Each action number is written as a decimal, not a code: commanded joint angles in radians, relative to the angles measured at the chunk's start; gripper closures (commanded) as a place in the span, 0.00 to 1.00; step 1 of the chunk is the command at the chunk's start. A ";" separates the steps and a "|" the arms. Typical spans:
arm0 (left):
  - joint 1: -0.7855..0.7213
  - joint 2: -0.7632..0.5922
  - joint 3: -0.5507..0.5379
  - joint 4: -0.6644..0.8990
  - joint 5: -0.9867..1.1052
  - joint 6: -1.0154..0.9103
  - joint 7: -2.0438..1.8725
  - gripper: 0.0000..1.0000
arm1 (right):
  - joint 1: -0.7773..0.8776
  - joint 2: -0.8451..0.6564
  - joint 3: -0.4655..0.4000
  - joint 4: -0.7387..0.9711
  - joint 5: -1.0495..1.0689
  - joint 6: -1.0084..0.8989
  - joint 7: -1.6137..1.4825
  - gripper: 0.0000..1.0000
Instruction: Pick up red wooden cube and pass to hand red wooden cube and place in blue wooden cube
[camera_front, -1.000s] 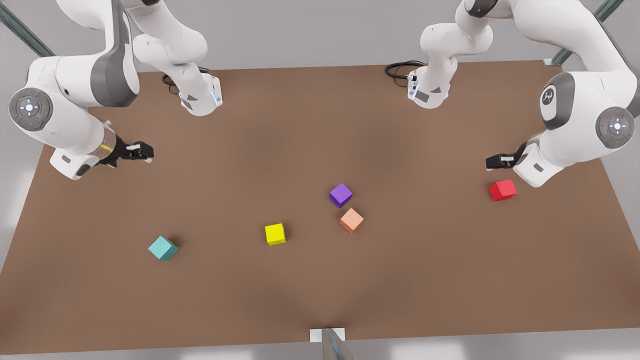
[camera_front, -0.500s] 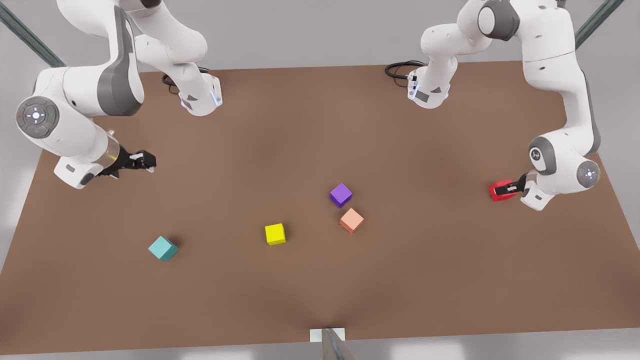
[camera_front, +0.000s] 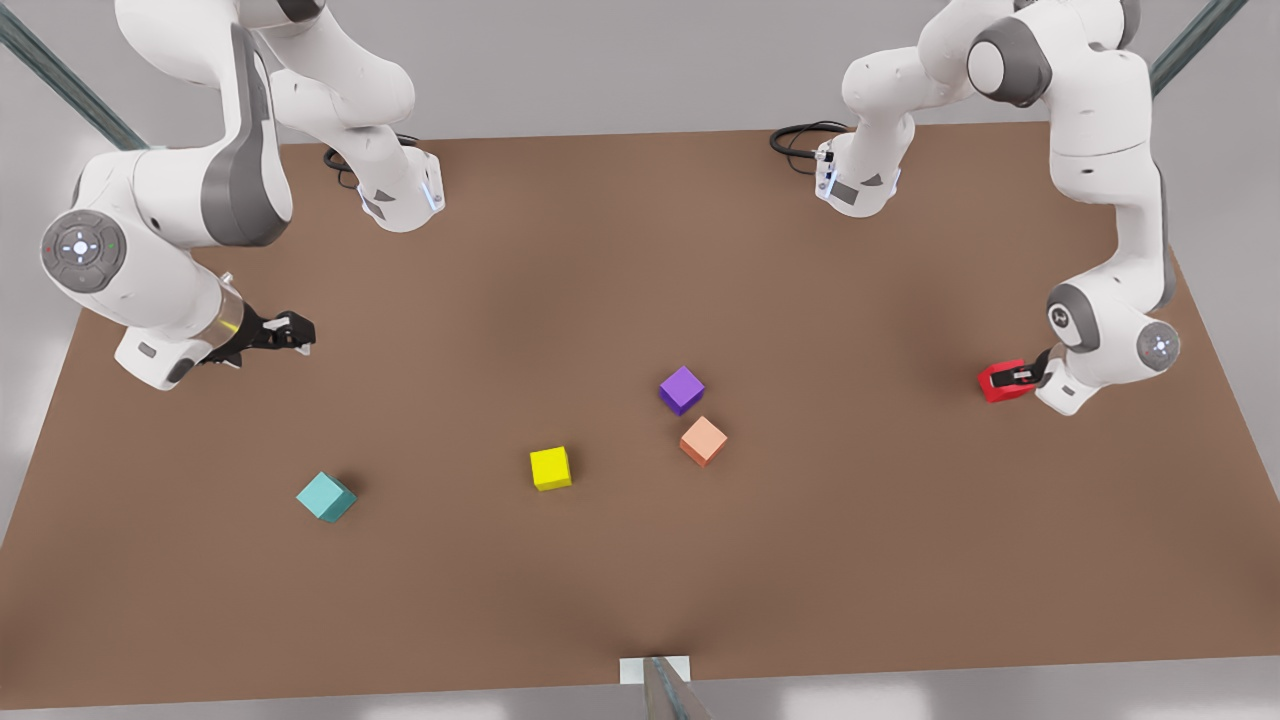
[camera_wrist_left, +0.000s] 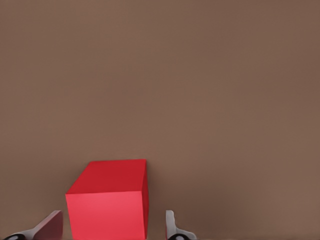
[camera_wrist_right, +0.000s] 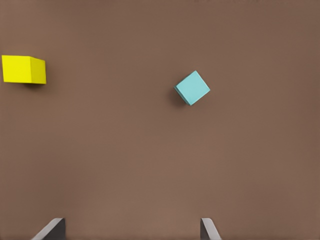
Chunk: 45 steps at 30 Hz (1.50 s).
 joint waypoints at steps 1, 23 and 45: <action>0.003 0.010 0.001 0.000 0.003 0.031 0.201 0.00 | 0.001 -0.001 0.000 -0.003 0.001 0.008 -0.016 0.00; 0.006 0.045 -0.091 0.012 -0.199 0.094 0.104 0.35 | 0.001 0.022 0.001 -0.006 0.016 0.019 -0.104 0.00; -0.175 0.596 -0.804 1.013 -1.029 -0.307 -0.313 0.34 | 0.021 0.699 0.063 0.356 1.285 0.085 -2.048 0.00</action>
